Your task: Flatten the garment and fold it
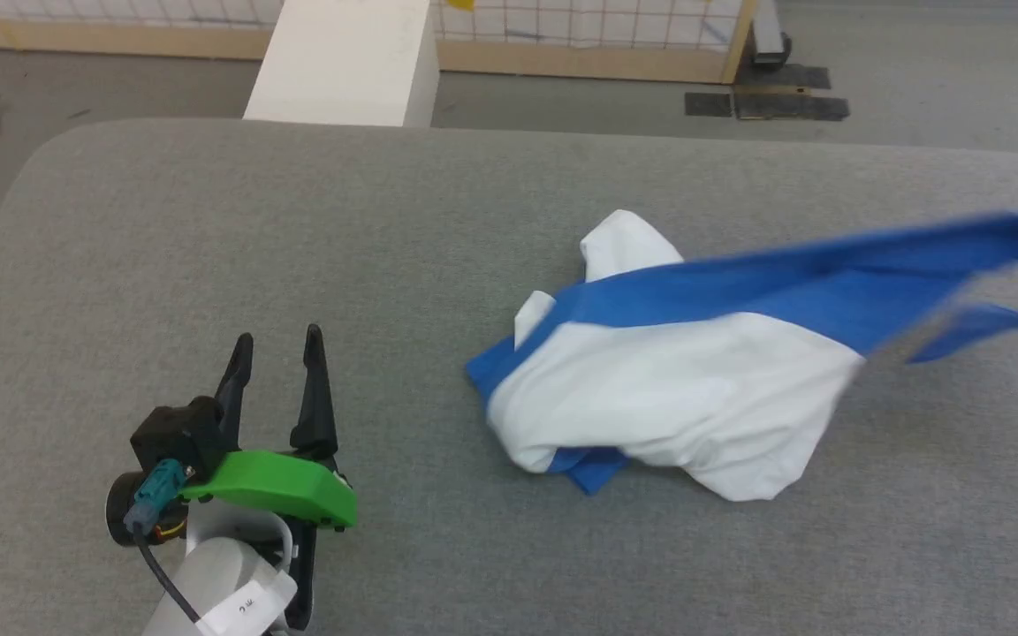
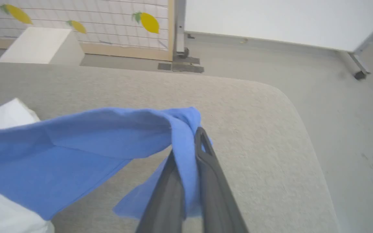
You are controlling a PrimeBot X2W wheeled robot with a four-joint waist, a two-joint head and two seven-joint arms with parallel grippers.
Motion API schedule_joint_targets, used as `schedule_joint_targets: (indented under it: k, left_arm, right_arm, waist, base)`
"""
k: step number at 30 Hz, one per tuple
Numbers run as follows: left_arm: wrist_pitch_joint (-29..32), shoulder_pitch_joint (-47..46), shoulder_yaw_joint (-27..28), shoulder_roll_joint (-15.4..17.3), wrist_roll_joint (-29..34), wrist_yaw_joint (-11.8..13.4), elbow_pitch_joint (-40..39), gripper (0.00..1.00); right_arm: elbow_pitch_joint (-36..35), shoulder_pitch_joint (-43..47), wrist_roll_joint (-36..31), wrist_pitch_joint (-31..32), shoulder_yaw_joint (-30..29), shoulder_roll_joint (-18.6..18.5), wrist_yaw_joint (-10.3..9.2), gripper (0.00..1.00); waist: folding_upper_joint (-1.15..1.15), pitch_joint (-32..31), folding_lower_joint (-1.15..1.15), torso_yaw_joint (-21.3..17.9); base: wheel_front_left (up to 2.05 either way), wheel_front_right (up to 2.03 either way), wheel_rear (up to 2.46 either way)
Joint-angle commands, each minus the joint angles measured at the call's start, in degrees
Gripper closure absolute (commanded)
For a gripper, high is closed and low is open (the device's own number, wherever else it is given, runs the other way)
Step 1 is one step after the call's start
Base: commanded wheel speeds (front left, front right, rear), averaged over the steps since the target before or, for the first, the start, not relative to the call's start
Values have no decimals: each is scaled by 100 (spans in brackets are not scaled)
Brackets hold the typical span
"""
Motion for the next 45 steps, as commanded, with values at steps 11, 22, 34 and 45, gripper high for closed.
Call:
schedule_joint_targets:
  k: [11, 22, 34, 45]
  left_arm:
    - [32, 25, -72, -13, -64, -116, 190, 0]
    - [201, 50, -169, -6, -164, -166, 257, 0]
    - [2613, -498, -1338, -433, -758, -878, 426, 0]
    - [3528, -1530, -1519, -615, -988, -1052, 1656, 9]
  right_arm:
    - [246, 1871, -806, 532, -2167, 570, -9, 100]
    - [-795, 1750, 81, -1351, -1664, 1094, -9, 0]
    - [-1272, 2213, 242, -1636, -1230, 1419, -9, 0]
    - [-1320, 2092, 216, -1675, -1010, 1473, -9, 0]
  waist:
    - [0, -87, 0, -148]
    - [0, -333, 0, -298]
    - [0, -281, 0, -494]
    - [0, 169, 0, -883]
  base:
    - [0, 0, 0]
    - [0, 0, 0]
    - [0, 0, 0]
    - [0, 0, 0]
